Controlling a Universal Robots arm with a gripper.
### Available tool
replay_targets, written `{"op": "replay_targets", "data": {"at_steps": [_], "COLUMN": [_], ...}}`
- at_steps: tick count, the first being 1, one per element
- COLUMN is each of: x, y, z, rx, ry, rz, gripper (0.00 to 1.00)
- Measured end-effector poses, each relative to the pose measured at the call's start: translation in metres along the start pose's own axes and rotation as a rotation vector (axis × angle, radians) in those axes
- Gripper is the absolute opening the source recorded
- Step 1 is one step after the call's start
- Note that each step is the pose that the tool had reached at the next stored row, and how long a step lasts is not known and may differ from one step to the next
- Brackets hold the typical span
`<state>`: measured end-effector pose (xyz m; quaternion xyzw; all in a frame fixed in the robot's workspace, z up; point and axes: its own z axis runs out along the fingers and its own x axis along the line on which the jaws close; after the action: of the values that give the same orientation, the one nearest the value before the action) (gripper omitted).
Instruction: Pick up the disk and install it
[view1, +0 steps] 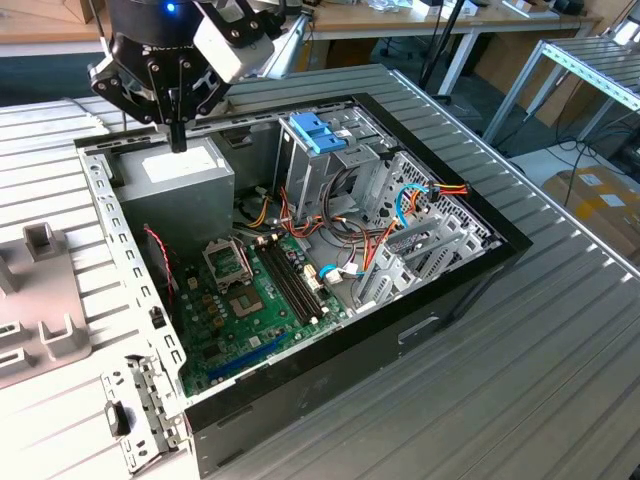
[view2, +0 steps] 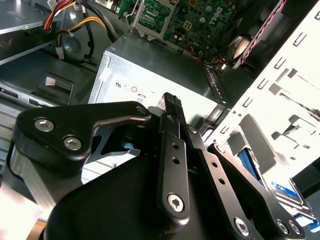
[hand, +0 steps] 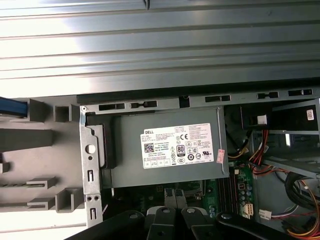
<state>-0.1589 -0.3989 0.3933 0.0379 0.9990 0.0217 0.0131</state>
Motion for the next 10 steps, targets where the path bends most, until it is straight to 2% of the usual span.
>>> {"op": "replay_targets", "data": {"at_steps": [10], "x": [0.0047], "y": [-0.0003], "z": [-0.0001], "rx": [0.0000], "ry": [0.0000], "rz": [0.000], "gripper": [0.11]}}
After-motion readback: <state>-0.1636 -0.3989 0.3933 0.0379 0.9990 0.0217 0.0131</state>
